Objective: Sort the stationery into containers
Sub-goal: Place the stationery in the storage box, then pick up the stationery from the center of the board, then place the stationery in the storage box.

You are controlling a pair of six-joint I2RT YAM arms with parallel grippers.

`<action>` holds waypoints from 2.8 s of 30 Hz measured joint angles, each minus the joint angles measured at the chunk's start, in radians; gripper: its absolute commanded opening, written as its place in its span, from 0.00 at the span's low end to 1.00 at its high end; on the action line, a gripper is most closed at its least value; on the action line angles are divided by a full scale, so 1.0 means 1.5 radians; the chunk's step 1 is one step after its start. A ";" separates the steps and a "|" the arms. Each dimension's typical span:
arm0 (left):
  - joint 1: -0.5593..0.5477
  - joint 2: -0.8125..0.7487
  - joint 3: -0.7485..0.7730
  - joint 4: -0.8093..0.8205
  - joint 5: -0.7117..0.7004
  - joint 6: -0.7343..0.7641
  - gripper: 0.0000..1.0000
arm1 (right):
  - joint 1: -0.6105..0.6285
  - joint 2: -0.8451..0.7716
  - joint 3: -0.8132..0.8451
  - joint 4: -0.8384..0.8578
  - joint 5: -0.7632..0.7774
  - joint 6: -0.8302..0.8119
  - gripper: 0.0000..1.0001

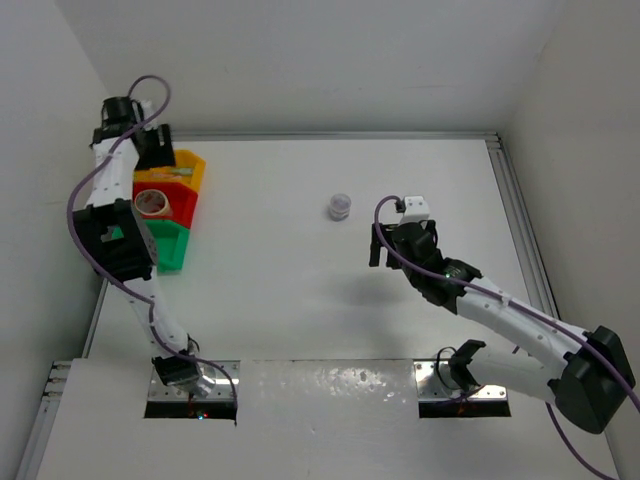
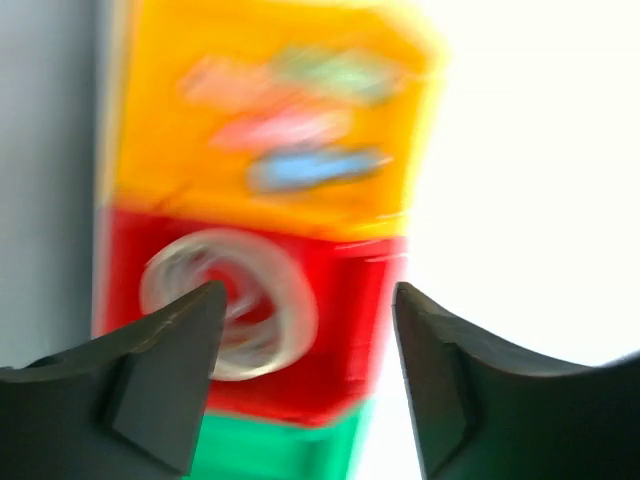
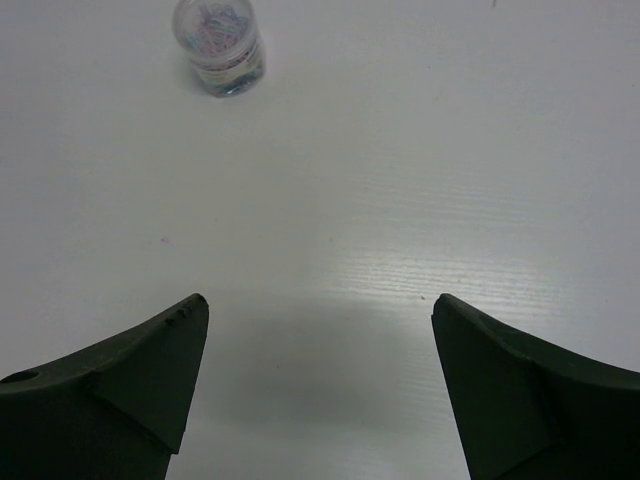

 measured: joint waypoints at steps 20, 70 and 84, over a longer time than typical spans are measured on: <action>-0.629 0.247 0.223 -0.051 -0.091 0.138 1.00 | -0.019 -0.175 -0.021 -0.149 0.033 0.065 0.97; 0.028 -0.368 -0.281 -0.021 -0.048 0.065 0.00 | -0.025 -0.080 -0.039 -0.076 -0.024 0.020 0.97; 0.129 -0.306 -0.431 0.054 -0.014 0.083 0.00 | -0.026 -0.081 -0.010 -0.059 -0.061 0.017 0.96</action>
